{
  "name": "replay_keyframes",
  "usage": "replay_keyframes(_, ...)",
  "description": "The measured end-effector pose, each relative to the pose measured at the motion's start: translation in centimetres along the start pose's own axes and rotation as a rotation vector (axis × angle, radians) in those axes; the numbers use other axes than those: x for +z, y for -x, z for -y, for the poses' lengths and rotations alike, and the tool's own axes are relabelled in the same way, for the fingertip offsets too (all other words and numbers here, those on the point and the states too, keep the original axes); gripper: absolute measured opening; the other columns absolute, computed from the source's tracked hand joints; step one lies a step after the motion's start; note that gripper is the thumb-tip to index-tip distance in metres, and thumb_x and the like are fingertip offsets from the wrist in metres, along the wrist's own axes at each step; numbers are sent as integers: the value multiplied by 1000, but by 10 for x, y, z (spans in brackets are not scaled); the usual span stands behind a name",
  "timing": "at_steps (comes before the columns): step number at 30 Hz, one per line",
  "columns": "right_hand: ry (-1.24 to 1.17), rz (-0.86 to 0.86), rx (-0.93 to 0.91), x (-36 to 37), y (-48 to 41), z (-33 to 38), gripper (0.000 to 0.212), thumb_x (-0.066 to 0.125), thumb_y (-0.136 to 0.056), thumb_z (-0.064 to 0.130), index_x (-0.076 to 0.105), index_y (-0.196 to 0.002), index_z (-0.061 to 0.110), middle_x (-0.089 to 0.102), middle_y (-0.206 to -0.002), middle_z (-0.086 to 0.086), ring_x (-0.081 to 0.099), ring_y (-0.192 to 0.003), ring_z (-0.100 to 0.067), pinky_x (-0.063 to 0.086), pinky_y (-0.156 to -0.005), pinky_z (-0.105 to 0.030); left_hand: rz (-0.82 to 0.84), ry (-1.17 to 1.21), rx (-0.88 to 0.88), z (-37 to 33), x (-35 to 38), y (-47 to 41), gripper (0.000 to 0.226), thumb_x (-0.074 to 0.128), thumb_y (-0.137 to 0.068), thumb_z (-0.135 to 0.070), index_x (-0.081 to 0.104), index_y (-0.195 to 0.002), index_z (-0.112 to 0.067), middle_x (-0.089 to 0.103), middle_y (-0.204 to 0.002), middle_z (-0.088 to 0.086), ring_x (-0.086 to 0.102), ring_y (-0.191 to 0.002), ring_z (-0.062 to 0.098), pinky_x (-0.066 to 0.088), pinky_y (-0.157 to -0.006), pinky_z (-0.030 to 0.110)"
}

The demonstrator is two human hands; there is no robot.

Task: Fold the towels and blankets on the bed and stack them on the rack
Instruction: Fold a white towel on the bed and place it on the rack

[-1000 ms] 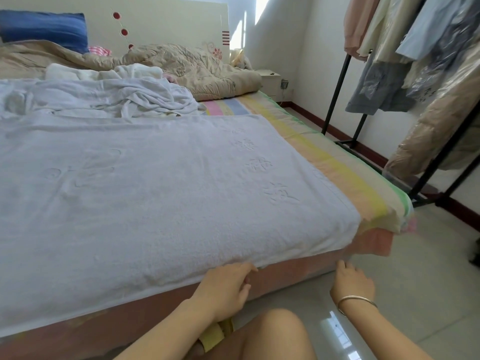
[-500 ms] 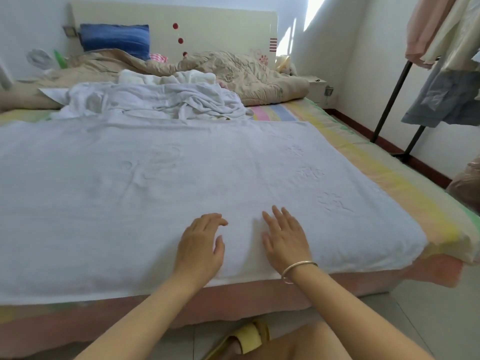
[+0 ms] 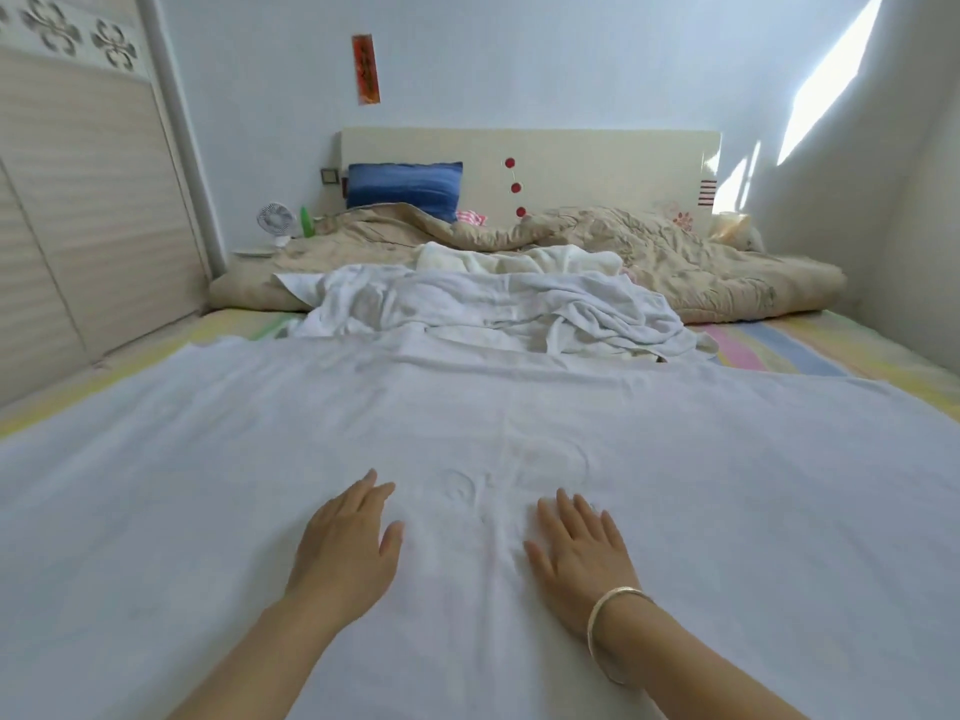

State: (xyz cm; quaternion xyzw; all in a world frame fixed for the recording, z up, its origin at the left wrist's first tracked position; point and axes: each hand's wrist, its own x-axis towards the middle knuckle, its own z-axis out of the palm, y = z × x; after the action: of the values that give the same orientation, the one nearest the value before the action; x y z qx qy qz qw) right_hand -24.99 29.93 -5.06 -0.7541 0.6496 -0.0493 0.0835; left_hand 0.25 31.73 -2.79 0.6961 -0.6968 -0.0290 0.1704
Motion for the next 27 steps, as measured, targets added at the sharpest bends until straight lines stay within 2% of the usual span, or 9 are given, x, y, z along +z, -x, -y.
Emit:
replay_keyframes(6, 15, 35, 8, 9, -123, 30, 61, 16, -101, 51, 2, -155, 27, -10, -162, 2, -12, -148, -16, -9, -119, -40, 144, -80, -92, 61, 30, -91, 61, 20, -104, -45, 3, -157, -22, -8, -164, 0, -5, -150, 12, -1, -122, 33)
replay_keyframes(14, 18, -2, 56, 17, -242, 43, 62, 17, -100, 54, 5, -155, 28, -6, -162, 3, -9, -149, -15, -7, -120, -40, 149, -80, -102, 96, 52, -201, 64, 15, -102, -52, 0, -157, -23, -7, -164, -1, -9, -150, 12, -6, -121, 36)
replay_keyframes(16, 3, -2, 69, 16, -271, 44, 62, 17, -100, 54, 6, -155, 28, -4, -162, 3, -7, -149, -16, -6, -120, -40, 85, -81, -73, 103, 68, -213, 72, 5, -94, -60, 9, -157, -24, 1, -164, -1, -2, -150, 11, -4, -121, 37)
replay_keyframes(17, -9, -4, 78, 17, -293, 47, 62, 17, -99, 55, 7, -155, 28, -3, -162, 3, -6, -149, -17, -6, -120, -40, 33, -94, -66, 109, 77, -218, 79, 3, -89, -62, 21, -155, -23, 13, -163, 0, 9, -150, 12, 2, -121, 38)
replay_keyframes(19, -24, 1, 96, 17, -329, 50, 63, 18, -99, 55, 9, -154, 28, -1, -162, 1, -4, -149, -19, -3, -120, -40, -39, -129, -40, 116, 94, -221, 77, 17, -87, -59, 53, -140, -16, 45, -149, 6, 42, -138, 19, 20, -112, 42)
replay_keyframes(20, -34, -7, 112, 16, -347, 51, 63, 18, -99, 56, 9, -154, 27, 0, -163, 1, -3, -149, -20, -2, -120, -41, -81, -123, -26, 118, 99, -222, 70, 27, -87, -55, 62, -131, -13, 55, -139, 8, 53, -129, 22, 25, -106, 44)
replay_keyframes(22, -37, -31, 158, 16, -383, 51, 63, 19, -98, 56, 12, -154, 27, 1, -163, 0, -2, -149, -22, 0, -120, -43, -95, -87, -4, 115, 104, -226, 66, 36, -84, -52, 66, -126, -12, 60, -133, 11, 59, -123, 25, 29, -103, 46)
replay_keyframes(25, -25, -23, 242, 15, -425, 67, 65, 19, -96, 56, 12, -154, 25, 2, -162, -4, -2, -149, -25, 2, -119, -46, -121, -61, -10, 116, 108, -231, 67, 39, -80, -52, 65, -127, -13, 59, -135, 12, 57, -125, 25, 28, -106, 46)
replay_keyframes(27, -28, -50, 311, 18, -438, 86, 65, 20, -94, 55, 21, -150, 23, 10, -160, -7, 4, -147, -28, 8, -116, -50, -110, -59, -11, 119, 109, -234, 66, 40, -81, -53, 65, -127, -13, 58, -136, 12, 56, -126, 24, 27, -106, 46)
